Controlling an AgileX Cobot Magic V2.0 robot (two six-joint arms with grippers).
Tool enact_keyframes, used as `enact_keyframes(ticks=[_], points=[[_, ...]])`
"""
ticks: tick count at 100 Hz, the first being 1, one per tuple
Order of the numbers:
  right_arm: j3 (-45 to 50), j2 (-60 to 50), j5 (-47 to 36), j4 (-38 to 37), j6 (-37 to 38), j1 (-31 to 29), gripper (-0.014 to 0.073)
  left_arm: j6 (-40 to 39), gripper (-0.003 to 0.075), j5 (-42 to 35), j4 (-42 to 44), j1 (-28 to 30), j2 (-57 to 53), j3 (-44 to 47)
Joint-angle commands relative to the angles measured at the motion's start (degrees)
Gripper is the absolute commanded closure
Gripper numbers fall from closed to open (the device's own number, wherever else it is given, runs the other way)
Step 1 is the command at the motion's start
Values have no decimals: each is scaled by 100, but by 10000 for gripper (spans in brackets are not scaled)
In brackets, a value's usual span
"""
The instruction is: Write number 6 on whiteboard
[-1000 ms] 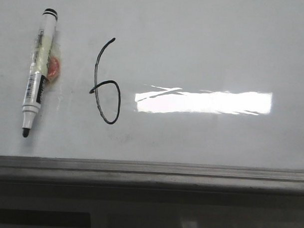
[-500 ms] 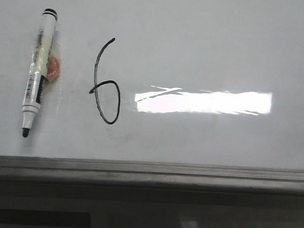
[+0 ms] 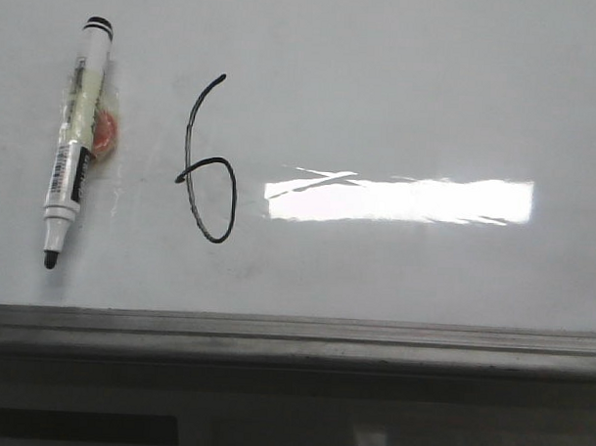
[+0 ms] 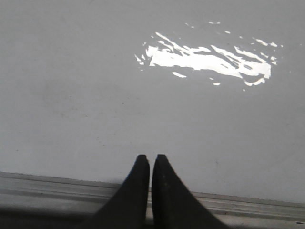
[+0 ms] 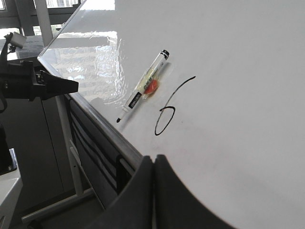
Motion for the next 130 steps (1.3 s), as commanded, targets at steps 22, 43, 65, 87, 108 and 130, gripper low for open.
enact_keyframes(ticks=[22, 43, 65, 87, 108, 130], points=[[-133, 38, -422, -48, -46, -1028, 647, -53, 741, -224, 9, 16, -136, 143], [-133, 271, -422, -48, -46, -3316, 647, -53, 741, -224, 9, 16, -136, 143], [344, 214, -576, 20, -33, -4984, 647, -53, 741, -224, 9, 16, -136, 143], [1162, -489, -658, 45, 199, -5536, 647, -53, 741, -224, 9, 16, -136, 143], [1138, -1149, 1009, -58, 188, -5545, 647, -53, 741, -236, -1, 16, -136, 143], [1138, -1162, 1113, -58, 175, -5545, 647, -53, 741, -236, -1, 16, -136, 143]])
